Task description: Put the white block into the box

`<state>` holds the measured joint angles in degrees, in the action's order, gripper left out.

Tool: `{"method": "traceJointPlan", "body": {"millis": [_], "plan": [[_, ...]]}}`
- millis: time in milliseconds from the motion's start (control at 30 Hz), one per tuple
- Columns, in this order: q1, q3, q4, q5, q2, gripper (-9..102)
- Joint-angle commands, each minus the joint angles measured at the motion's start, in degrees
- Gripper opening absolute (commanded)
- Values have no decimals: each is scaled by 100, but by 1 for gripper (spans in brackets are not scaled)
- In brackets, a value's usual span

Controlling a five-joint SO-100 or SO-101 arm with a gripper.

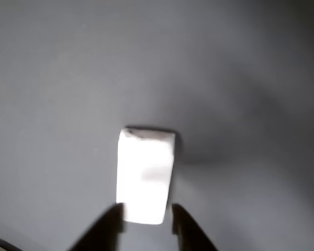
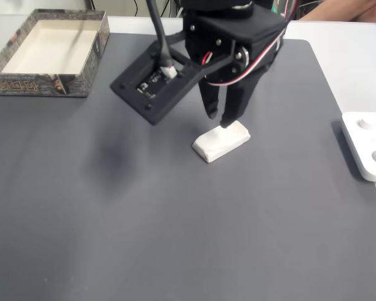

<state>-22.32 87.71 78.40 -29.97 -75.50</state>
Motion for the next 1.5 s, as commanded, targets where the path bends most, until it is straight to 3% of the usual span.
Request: {"method": "traceJointPlan", "body": {"millis": [0, 367, 1467], "plan": [[-149, -431, -35, 97, -229, 18], [-202, -281, -53, 185, -316, 25], [-264, 562, -545, 334, -606, 28]]}}
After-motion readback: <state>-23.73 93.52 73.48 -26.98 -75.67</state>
